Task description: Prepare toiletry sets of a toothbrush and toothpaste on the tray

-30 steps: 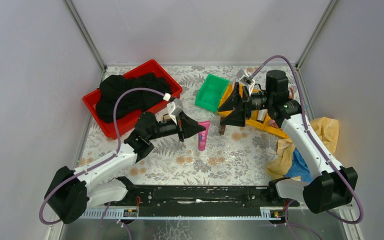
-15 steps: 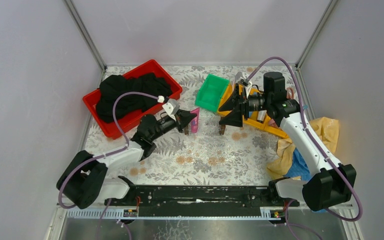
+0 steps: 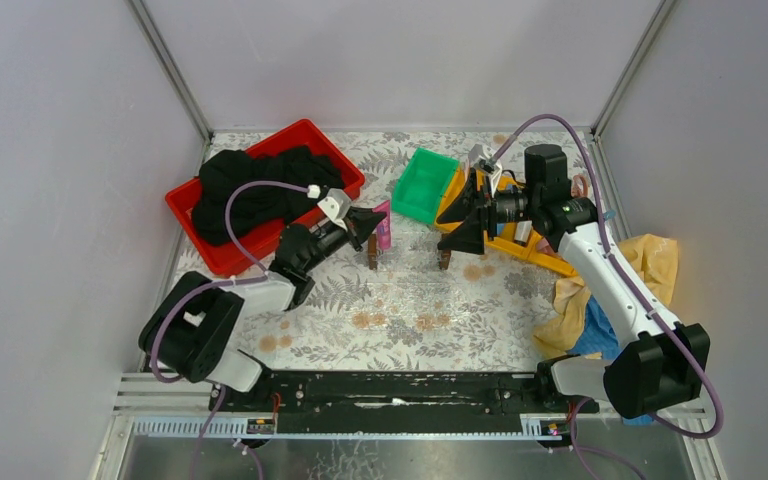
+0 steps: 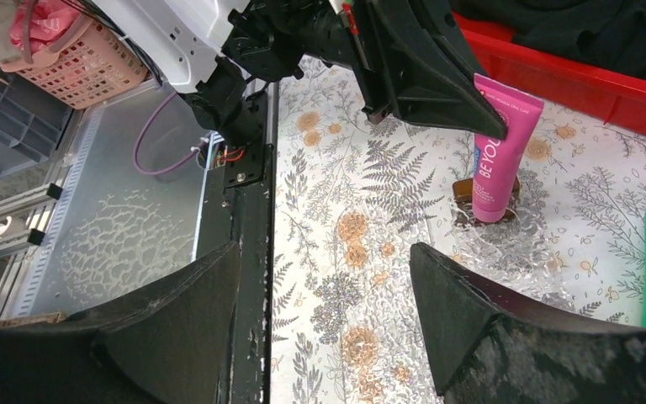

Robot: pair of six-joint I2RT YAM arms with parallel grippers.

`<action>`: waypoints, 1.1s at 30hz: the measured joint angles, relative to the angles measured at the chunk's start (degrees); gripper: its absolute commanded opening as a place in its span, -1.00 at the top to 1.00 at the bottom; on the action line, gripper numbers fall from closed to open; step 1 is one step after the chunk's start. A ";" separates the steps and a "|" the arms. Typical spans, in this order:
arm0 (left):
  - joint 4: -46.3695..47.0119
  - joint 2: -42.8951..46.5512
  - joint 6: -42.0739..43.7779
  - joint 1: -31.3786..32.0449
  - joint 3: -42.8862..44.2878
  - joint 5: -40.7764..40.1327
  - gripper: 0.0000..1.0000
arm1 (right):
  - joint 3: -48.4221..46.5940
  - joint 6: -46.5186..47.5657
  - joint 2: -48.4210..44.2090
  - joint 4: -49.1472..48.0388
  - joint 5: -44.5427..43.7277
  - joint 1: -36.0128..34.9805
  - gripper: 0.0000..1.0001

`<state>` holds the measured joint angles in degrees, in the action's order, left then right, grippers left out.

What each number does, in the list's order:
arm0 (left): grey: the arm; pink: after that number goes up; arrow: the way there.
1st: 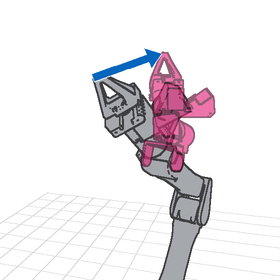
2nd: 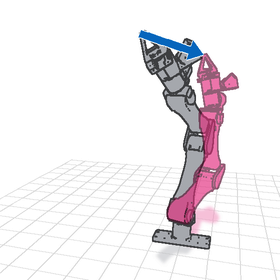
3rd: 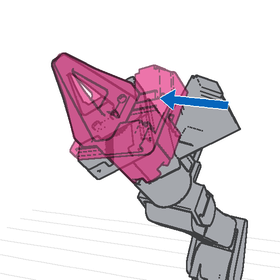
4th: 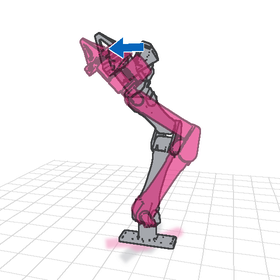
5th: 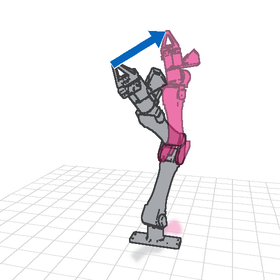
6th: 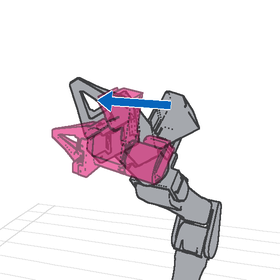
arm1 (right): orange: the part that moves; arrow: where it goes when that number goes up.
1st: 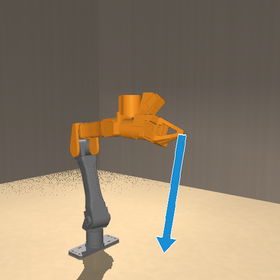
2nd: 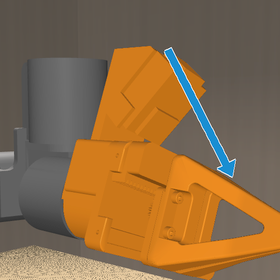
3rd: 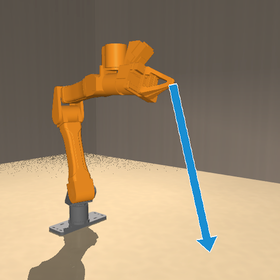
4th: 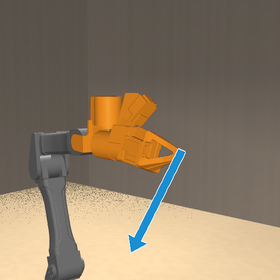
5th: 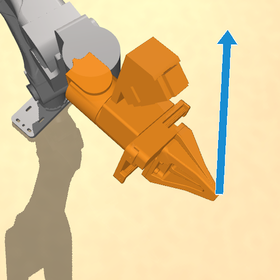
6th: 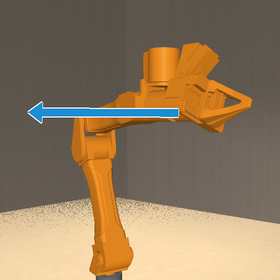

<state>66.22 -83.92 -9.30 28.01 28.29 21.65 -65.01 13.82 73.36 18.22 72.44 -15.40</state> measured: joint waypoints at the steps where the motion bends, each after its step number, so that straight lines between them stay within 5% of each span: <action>1: 0.59 -0.63 -0.24 -0.15 0.09 0.04 1.00 | 0.00 0.09 0.00 0.00 0.00 0.00 -0.61; 33: 9.09 -12.48 -2.60 -0.81 1.25 2.56 0.99 | 0.00 1.86 0.33 2.10 0.02 0.00 -0.62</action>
<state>75.31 -96.40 -11.90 27.20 29.54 24.21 -65.01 15.68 73.69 20.32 72.47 -15.40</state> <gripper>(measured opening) 0.077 0.806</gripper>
